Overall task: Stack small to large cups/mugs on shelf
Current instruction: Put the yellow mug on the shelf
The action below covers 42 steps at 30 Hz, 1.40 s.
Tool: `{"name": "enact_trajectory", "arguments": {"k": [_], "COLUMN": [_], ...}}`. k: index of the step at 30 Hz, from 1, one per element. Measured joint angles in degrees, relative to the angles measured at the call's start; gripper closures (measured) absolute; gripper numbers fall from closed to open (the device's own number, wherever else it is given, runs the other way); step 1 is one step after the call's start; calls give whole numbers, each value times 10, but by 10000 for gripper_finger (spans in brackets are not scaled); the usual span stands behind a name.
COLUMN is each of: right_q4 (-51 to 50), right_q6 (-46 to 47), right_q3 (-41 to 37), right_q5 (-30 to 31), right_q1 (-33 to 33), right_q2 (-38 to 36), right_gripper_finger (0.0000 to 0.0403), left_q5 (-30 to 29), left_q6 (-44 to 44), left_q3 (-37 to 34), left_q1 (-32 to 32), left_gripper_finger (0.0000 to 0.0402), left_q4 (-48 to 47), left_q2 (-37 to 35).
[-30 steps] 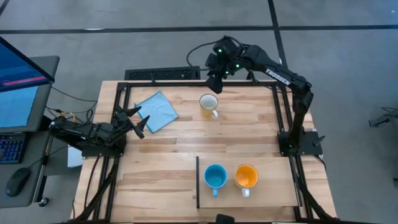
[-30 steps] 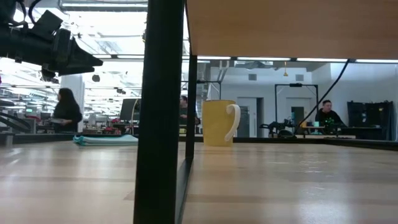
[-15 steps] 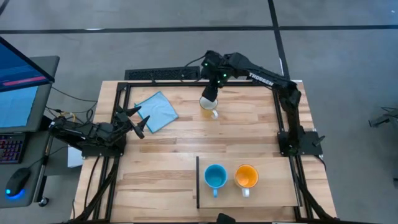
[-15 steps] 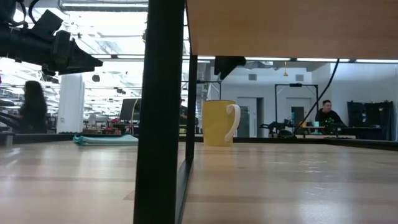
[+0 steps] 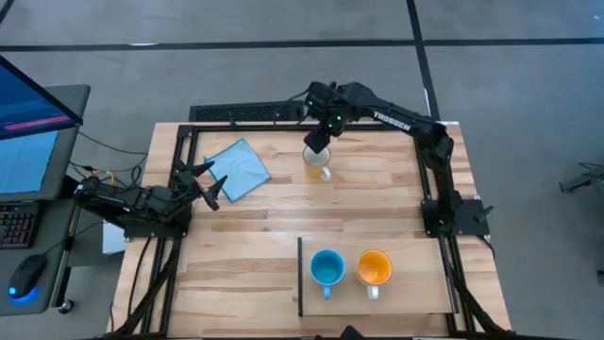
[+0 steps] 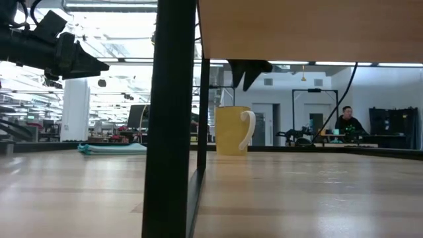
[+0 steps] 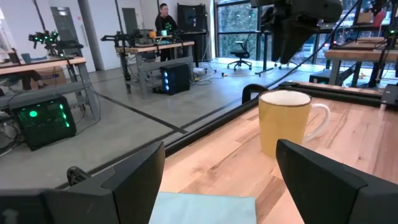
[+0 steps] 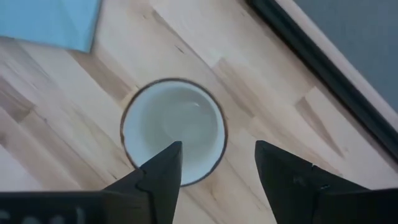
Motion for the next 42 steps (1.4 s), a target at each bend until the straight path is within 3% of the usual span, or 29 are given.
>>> {"name": "enact_trajectory", "arguments": {"k": [27, 42], "right_q4": [79, 124], "right_q6": [45, 52], "right_q3": [-138, -159], "right_q5": [-3, -13], "right_q1": [0, -3], "right_q2": [0, 0], "right_gripper_finger": [200, 214], "left_q5": [0, 0], "left_q6": [0, 0], "left_q3": [0, 0], "left_q1": [0, 0], "left_gripper_finger": [100, 100], "left_q4": [0, 0], "left_q2": [0, 0]}}
